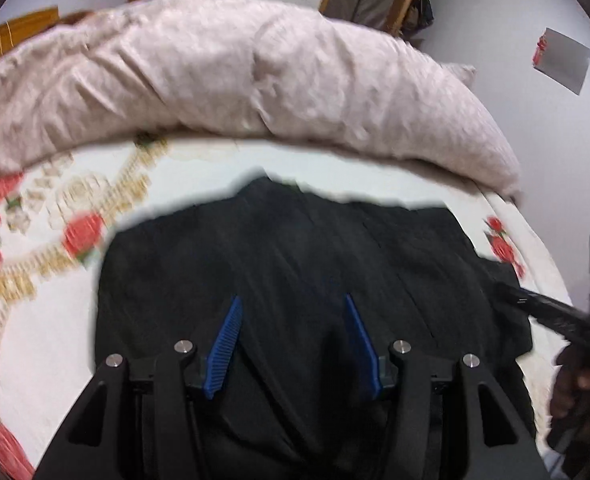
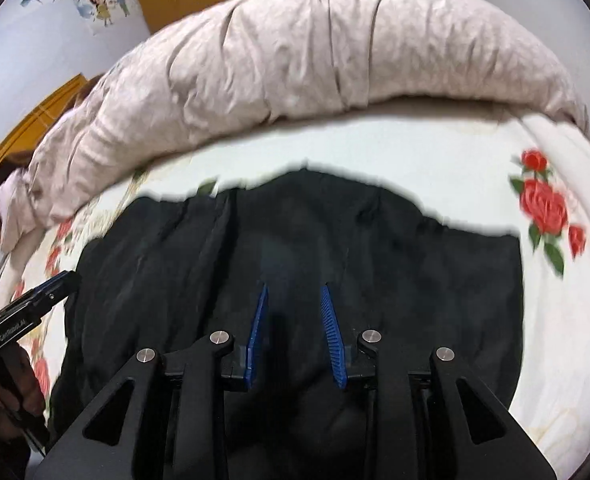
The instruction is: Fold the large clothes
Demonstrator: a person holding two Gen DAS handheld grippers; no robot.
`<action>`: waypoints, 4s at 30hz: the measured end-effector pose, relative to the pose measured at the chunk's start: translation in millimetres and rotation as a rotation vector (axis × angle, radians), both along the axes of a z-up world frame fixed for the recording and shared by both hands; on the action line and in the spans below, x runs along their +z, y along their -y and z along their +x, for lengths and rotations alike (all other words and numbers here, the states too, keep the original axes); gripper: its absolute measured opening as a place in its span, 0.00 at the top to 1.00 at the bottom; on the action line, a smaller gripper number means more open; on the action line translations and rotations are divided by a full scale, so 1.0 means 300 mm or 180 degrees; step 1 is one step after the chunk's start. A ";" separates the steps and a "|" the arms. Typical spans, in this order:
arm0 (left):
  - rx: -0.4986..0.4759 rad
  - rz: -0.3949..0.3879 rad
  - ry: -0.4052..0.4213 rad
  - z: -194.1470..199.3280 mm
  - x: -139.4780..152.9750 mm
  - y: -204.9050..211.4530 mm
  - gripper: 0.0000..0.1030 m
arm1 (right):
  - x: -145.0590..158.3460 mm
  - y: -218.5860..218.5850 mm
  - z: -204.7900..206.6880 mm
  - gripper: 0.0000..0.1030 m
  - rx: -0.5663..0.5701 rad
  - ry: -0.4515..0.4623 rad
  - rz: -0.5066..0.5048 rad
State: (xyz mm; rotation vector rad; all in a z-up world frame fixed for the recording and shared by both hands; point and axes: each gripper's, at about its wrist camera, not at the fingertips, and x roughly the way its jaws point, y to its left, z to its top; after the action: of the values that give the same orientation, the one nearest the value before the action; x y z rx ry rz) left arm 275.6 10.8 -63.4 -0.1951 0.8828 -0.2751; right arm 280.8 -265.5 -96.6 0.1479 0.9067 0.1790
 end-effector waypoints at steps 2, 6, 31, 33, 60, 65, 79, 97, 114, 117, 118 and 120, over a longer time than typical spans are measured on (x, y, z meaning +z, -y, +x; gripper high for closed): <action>-0.0036 0.0066 -0.0142 -0.018 -0.060 0.041 0.46 | -0.053 -0.005 0.001 0.72 0.0002 -0.0092 -0.0061; 0.0005 0.0162 -0.0165 -0.004 -0.104 0.079 0.45 | -0.093 -0.004 0.021 0.72 0.0015 -0.0115 -0.0113; -0.0086 0.0356 -0.0366 -0.135 -0.113 0.134 0.44 | -0.098 -0.069 -0.136 0.72 0.0105 -0.0285 0.0022; -0.0070 0.0343 -0.0336 -0.170 -0.080 0.121 0.44 | -0.052 -0.051 -0.191 0.72 0.0085 -0.0202 0.0015; 0.0689 0.0598 -0.0413 -0.700 -0.073 -0.261 0.34 | -0.154 0.360 -0.755 0.36 -0.0654 -0.0538 0.0318; 0.0856 0.0515 -0.0670 -0.692 -0.163 -0.317 0.33 | -0.231 0.417 -0.743 0.36 -0.0806 -0.0856 0.0537; 0.0773 0.0630 -0.0952 -0.708 -0.241 -0.265 0.31 | -0.285 0.426 -0.756 0.36 -0.0737 -0.1223 0.0740; 0.0616 0.0044 -0.0224 -0.780 0.073 -0.266 0.88 | 0.061 0.376 -0.836 0.90 -0.0192 -0.0410 0.1007; 0.0741 -0.0637 -0.0042 -0.839 0.234 -0.386 0.88 | 0.225 0.405 -0.922 0.90 -0.0262 -0.0028 0.1485; 0.0788 -0.0735 -0.0072 -0.800 0.239 -0.398 0.88 | 0.250 0.404 -0.862 0.90 -0.0291 0.0007 0.1584; 0.0781 -0.0739 -0.0054 -0.782 0.246 -0.403 0.88 | 0.261 0.409 -0.849 0.90 -0.0296 0.0024 0.1595; 0.0775 -0.0748 -0.0004 -0.729 0.270 -0.401 0.88 | 0.284 0.416 -0.792 0.90 -0.0317 0.0061 0.1613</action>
State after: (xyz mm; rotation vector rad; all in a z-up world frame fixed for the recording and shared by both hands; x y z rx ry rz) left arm 56.9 131.0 17.7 -0.5172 0.8176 -0.1509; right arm 43.3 -390.1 -11.5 0.6588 0.8181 0.3148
